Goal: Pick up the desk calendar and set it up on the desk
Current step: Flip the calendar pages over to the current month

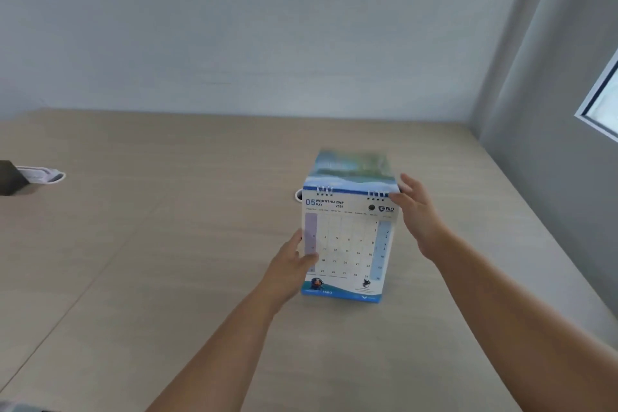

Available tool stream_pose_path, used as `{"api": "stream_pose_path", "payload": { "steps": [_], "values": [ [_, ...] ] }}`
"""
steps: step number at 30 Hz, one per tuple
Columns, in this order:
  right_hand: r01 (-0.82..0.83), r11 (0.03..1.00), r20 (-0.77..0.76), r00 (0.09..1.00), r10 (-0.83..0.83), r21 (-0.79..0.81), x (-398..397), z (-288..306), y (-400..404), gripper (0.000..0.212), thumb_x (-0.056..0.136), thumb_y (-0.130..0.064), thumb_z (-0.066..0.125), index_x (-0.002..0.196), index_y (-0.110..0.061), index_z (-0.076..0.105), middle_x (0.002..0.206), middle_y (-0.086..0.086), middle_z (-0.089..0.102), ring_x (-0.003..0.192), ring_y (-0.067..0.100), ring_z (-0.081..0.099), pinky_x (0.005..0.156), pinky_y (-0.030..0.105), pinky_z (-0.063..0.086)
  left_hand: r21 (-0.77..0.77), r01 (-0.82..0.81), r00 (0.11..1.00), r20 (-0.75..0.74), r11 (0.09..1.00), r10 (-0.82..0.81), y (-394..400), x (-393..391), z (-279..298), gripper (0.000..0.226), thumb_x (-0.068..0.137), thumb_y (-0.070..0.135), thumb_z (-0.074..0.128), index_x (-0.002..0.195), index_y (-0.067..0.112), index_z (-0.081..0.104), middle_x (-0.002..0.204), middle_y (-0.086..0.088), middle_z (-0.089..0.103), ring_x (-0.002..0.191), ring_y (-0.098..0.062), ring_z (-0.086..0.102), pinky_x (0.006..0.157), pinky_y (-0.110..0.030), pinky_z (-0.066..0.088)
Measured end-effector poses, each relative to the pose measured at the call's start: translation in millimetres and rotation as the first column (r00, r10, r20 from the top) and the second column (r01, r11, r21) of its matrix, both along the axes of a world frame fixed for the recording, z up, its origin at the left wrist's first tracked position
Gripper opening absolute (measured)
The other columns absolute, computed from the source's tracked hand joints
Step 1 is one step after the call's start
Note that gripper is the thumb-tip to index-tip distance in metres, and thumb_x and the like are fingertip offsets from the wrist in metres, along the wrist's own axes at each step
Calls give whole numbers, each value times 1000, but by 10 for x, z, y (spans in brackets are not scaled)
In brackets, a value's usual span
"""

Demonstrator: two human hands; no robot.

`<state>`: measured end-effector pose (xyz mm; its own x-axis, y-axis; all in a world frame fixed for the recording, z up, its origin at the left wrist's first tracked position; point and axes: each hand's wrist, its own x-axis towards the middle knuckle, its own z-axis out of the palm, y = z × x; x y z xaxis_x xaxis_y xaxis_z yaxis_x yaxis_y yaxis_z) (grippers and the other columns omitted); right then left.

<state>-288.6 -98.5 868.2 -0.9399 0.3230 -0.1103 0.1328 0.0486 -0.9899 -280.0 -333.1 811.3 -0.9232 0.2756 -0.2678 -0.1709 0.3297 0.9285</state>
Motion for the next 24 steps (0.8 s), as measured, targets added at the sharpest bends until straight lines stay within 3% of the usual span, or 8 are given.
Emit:
{"api": "stream_pose_path", "payload": {
  "steps": [2, 5, 8, 12, 15, 18, 21, 24],
  "values": [
    [-38, 999, 88, 995, 40, -20, 132, -160, -25, 49, 98, -24, 44, 146, -20, 33, 137, -8, 48, 125, 15, 43, 103, 35, 29, -49, 35, 999, -25, 998, -36, 29, -14, -98, 43, 88, 25, 53, 112, 60, 53, 133, 15, 61, 120, -7, 58, 98, -27, 47],
    [-134, 989, 147, 979, 141, -61, 415, -376, -112, 30, 99, -20, 40, 127, -29, 47, 117, -15, 59, 107, 5, 53, 91, 27, 34, -38, 16, 1000, -23, 999, -17, 98, 15, -168, 67, 88, 27, 59, 147, 41, 31, 147, 20, 40, 137, -9, 41, 105, -29, 38],
    [-143, 987, 169, 974, 153, -69, 441, -522, -176, 51, 93, -11, 51, 139, -31, 42, 128, -8, 59, 111, 13, 56, 79, 23, 42, -49, -204, 977, -68, 978, 201, 103, -157, -139, 80, 87, 24, 64, 155, 22, 21, 157, 4, 26, 143, -17, 32, 108, -31, 33],
    [-69, 996, 204, 976, 81, -63, 226, -543, -218, 55, 89, -5, 52, 141, -22, 42, 132, 4, 58, 119, 25, 55, 86, 35, 41, 50, -149, 988, 39, 988, 147, 180, -433, 5, 50, 91, 14, 60, 138, 15, 46, 138, -3, 56, 109, -20, 60, 72, -20, 50],
    [-49, 998, 198, 979, 56, -43, 242, -515, -239, 54, 90, -5, 50, 141, -23, 42, 130, -2, 56, 108, 19, 55, 83, 33, 40, -18, -178, 984, -34, 984, 177, 192, -469, -30, 37, 91, 20, 59, 128, 15, 52, 129, -3, 62, 104, -20, 63, 81, -30, 49],
    [-47, 999, 206, 977, 49, -13, 311, -590, -233, 60, 83, -13, 53, 138, -36, 41, 131, -2, 54, 107, 14, 56, 83, 31, 43, 126, -169, 986, 28, 978, 167, 170, -426, -37, 26, 98, 35, 46, 112, 17, 60, 113, 0, 69, 93, -11, 63, 72, -25, 46],
    [-51, 999, 207, 977, 53, -15, 345, -710, -247, 78, 75, -23, 58, 144, -44, 29, 140, -2, 49, 126, 18, 50, 92, 33, 42, 311, -155, 987, 92, 938, 133, 142, -499, 113, 57, 98, 55, 26, 111, 21, 70, 105, 2, 74, 97, -14, 65, 84, -30, 45],
    [-70, 998, 173, 982, 70, -2, 333, -748, -266, 64, 86, -11, 58, 145, -30, 40, 143, -8, 41, 124, 16, 50, 84, 22, 43, 289, -117, 989, 117, 950, 87, 152, -683, 235, 83, 90, 72, 18, 108, 13, 72, 104, -10, 75, 94, -22, 68, 92, -37, 47]
  ]
}}
